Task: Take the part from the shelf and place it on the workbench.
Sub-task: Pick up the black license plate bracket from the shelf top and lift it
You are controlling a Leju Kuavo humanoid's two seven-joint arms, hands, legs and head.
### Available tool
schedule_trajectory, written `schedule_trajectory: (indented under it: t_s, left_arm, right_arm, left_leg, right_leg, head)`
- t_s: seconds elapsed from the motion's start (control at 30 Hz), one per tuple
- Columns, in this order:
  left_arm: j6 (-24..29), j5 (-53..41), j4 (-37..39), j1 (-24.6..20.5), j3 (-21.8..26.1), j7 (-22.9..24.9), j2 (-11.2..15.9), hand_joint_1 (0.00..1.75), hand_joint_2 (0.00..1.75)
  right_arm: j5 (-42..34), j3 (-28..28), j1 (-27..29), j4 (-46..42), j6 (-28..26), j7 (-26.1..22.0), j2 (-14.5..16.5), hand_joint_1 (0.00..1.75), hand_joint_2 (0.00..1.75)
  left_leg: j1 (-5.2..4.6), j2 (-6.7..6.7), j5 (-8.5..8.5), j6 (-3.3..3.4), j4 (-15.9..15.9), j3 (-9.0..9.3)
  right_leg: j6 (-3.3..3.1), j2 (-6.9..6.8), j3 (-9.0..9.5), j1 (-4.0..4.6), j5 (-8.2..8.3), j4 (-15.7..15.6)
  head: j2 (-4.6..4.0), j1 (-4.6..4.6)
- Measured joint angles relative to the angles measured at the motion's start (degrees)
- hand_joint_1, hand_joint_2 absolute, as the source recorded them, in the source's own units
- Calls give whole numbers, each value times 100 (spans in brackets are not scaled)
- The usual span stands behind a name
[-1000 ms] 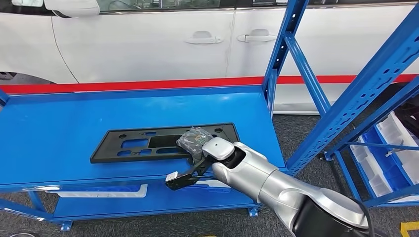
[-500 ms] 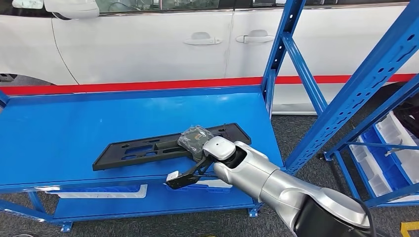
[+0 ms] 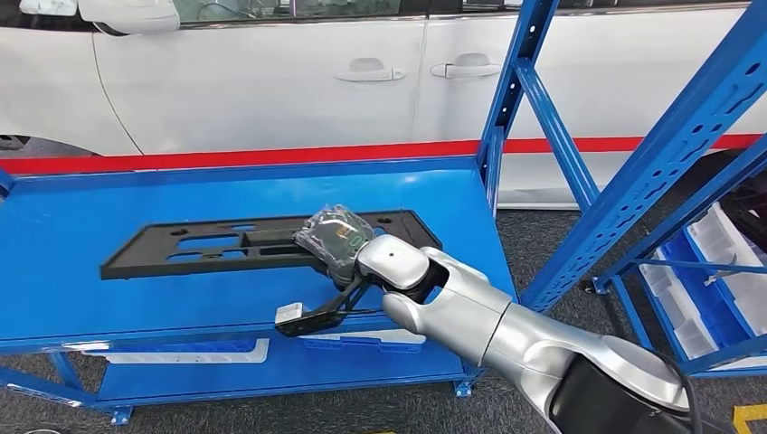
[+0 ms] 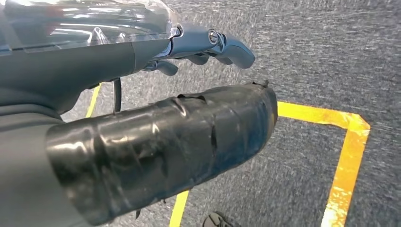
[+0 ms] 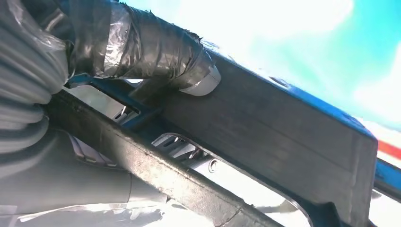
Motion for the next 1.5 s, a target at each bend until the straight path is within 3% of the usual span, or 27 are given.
schedule_trajectory:
  t_s: [0.03, 0.17, 0.33, 0.53, 0.83, 1.5]
  left_arm:
    - [-11, -14, 0, 3, 11, -50, -13, 0, 0]
    - [-31, -31, 0, 24, 22, -218, -93, 0, 175]
    - [-102, -31, 0, 27, 23, -382, -133, 0, 175]
    - [-168, -26, 0, 28, 24, -425, -133, 0, 175]
    - [-266, -33, 0, 27, 30, -471, -127, 0, 175]
    - [-322, -21, 0, 19, 30, -531, -45, 0, 175]
  right_arm:
    - [52, -43, -47, -238, -45, 62, -48, 175, 175]
    - [230, -324, -366, -1355, 10, 282, -283, 175, 175]
    - [303, -716, -883, -2336, 332, 353, -492, 175, 175]
    - [342, -945, -1023, -2786, 336, 355, -620, 175, 175]
    - [200, -1285, -1173, -3166, 336, 342, -895, 175, 175]
    - [-119, -1474, -1052, -3358, 232, 124, -1277, 175, 175]
  left_leg:
    - [0, 0, 0, 0, 0, -2]
    - [0, 2, 0, 0, -2, -10]
    - [0, 3, 0, 0, -2, -9]
    - [0, 2, 0, -1, -2, -7]
    - [0, 1, 1, -1, -3, -7]
    - [2, 1, 1, -1, -4, -7]
  right_leg:
    - [0, -1, -1, 0, 0, 0]
    - [-1, 2, -10, 1, 0, 1]
    - [-2, 3, -8, 0, -1, 0]
    - [-4, 3, -8, 0, 1, 0]
    - [-4, 2, -9, 0, 1, 0]
    - [-4, 2, -9, 1, 1, 0]
  head:
    - [0, 0]
    - [0, -1]
    - [0, 0]
    - [0, 0]
    - [0, 0]
    - [0, 0]
